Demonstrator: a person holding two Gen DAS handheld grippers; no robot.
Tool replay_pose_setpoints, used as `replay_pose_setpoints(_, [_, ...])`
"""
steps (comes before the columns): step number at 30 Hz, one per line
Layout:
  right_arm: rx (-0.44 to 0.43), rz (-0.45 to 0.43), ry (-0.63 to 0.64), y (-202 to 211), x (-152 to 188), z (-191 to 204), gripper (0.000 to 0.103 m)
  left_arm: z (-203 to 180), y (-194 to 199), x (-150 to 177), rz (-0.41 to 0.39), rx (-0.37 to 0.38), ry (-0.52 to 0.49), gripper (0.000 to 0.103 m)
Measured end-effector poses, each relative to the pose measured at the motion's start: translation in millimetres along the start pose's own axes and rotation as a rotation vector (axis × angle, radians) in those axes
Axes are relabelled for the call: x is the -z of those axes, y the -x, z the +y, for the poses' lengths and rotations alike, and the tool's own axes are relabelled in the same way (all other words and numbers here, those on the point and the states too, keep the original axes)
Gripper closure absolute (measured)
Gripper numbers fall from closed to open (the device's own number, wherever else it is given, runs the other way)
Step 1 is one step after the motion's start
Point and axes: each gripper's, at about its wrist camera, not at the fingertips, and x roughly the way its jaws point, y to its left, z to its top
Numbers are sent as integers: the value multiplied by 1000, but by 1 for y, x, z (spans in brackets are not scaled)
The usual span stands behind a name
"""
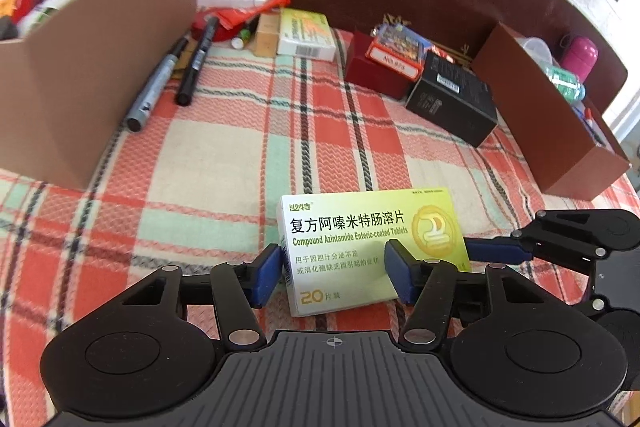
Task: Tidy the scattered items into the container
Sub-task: 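Lift the yellow medicine box with the left gripper toward the cardboard box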
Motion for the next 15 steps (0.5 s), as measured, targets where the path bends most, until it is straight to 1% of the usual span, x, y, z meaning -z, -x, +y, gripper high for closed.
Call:
replay_pose_setpoints(3, [-6,-17,14,10,-9,7,56,3,17,-3,-38,-1,10,45])
replay_pose_setpoints(7, [0,-60,48,23,-30,17,56,9,43,-14,-107,-17,10,45])
replay_pose_setpoints(12, [-6,-120,87,33,-69,30,56,26,80,-35,-200,-47,7,45])
replay_pose_setpoints(15, [-7,-164,127,34,-97,42,56,43,100,-47,-247,-84,17,44])
